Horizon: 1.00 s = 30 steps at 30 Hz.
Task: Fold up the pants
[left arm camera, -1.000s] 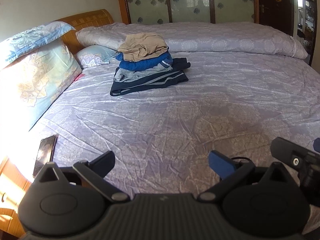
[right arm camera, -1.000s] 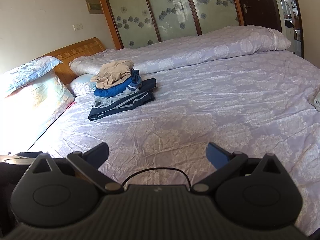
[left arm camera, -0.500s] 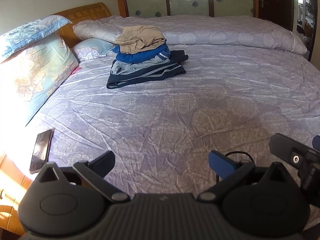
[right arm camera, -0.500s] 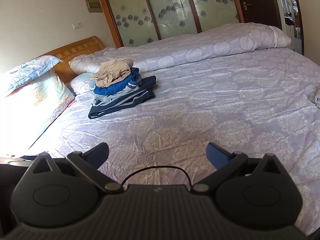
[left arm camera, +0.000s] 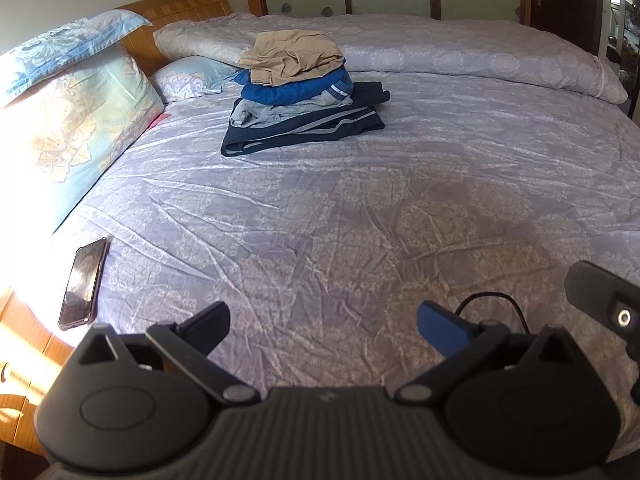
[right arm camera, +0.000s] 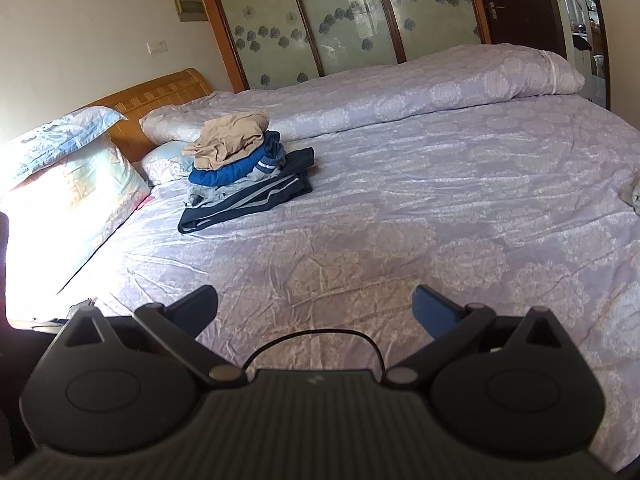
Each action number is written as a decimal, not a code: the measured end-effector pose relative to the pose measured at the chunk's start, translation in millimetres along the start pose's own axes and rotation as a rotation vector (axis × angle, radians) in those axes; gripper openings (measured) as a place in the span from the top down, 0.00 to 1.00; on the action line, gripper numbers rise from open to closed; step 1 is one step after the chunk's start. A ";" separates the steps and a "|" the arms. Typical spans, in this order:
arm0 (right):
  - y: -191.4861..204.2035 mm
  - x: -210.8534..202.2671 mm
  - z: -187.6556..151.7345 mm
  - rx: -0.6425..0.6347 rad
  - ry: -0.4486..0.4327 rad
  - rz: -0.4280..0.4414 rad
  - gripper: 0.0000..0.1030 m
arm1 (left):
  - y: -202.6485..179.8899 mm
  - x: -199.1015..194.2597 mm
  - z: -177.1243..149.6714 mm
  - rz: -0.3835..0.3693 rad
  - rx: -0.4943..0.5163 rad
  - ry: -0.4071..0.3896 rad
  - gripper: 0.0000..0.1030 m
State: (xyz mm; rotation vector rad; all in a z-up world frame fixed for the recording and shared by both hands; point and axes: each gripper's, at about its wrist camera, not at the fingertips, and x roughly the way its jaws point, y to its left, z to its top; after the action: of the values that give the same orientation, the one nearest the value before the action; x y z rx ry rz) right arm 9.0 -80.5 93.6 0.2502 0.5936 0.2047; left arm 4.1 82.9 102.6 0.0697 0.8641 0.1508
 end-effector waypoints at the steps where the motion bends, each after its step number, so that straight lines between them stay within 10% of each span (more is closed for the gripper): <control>1: 0.1 0.0 0.1 -0.001 0.001 0.000 0.00 | 0.2 0.0 0.0 0.002 -0.001 0.000 0.00; 30: 1.0 1.0 -2.3 -0.005 0.003 0.002 0.00 | -1.9 -4.6 0.8 0.012 0.010 -0.040 0.00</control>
State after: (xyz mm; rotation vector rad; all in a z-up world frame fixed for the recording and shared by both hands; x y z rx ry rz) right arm 8.4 -78.9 91.5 0.2456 0.5955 0.2083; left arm 2.0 80.3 106.4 0.0865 0.8245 0.1558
